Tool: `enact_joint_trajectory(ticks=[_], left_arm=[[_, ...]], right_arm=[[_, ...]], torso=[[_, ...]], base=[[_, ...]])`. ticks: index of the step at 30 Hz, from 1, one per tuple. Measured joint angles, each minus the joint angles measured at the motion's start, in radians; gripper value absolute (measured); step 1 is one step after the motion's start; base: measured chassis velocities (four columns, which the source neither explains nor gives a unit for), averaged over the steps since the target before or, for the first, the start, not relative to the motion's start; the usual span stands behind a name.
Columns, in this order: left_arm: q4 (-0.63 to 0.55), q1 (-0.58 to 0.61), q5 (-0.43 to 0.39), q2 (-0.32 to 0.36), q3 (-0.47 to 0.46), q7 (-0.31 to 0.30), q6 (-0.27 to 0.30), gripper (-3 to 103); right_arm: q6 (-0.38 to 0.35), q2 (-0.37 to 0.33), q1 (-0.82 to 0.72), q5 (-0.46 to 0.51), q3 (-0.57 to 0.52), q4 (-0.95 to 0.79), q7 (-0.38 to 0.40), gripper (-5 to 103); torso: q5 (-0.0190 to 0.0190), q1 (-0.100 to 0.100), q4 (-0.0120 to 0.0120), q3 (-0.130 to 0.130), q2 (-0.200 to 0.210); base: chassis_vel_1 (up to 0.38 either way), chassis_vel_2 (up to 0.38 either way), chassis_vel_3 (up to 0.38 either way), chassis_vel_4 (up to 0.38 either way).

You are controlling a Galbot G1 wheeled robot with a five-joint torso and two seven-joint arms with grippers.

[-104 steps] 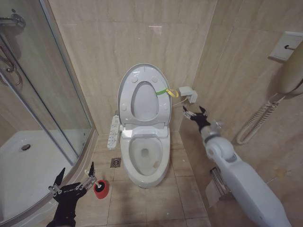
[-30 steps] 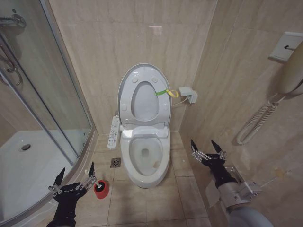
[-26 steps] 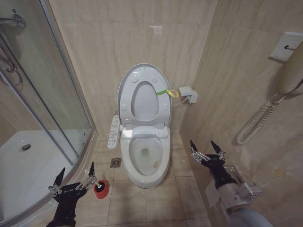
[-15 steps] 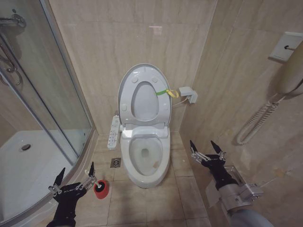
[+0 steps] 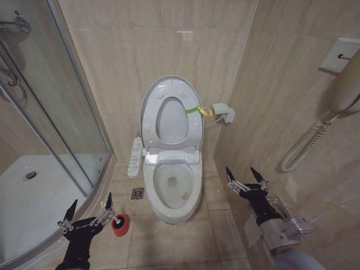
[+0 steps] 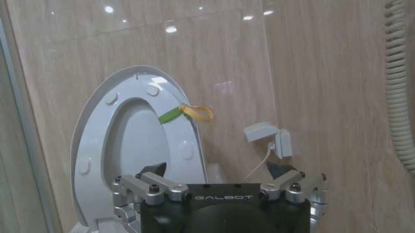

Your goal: Open the toilet lid, clean the toilet bowl with a toilet brush, close the toilet lid, and flush.

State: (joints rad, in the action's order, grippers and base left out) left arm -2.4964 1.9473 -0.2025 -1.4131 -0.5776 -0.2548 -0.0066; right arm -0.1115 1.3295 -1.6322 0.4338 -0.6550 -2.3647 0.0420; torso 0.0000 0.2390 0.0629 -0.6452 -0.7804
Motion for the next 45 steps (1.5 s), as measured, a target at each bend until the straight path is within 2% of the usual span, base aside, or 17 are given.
enact_joint_trajectory(ticks=[45], left_arm=[[0.0,0.0,0.0,0.0,0.0,0.0,0.0,100]], right_arm=[[0.0,0.0,0.0,0.001,0.0,0.001,0.001,100]], torso=[[0.0,0.0,0.0,0.0,0.0]], base=[[0.0,0.0,0.0,0.0]])
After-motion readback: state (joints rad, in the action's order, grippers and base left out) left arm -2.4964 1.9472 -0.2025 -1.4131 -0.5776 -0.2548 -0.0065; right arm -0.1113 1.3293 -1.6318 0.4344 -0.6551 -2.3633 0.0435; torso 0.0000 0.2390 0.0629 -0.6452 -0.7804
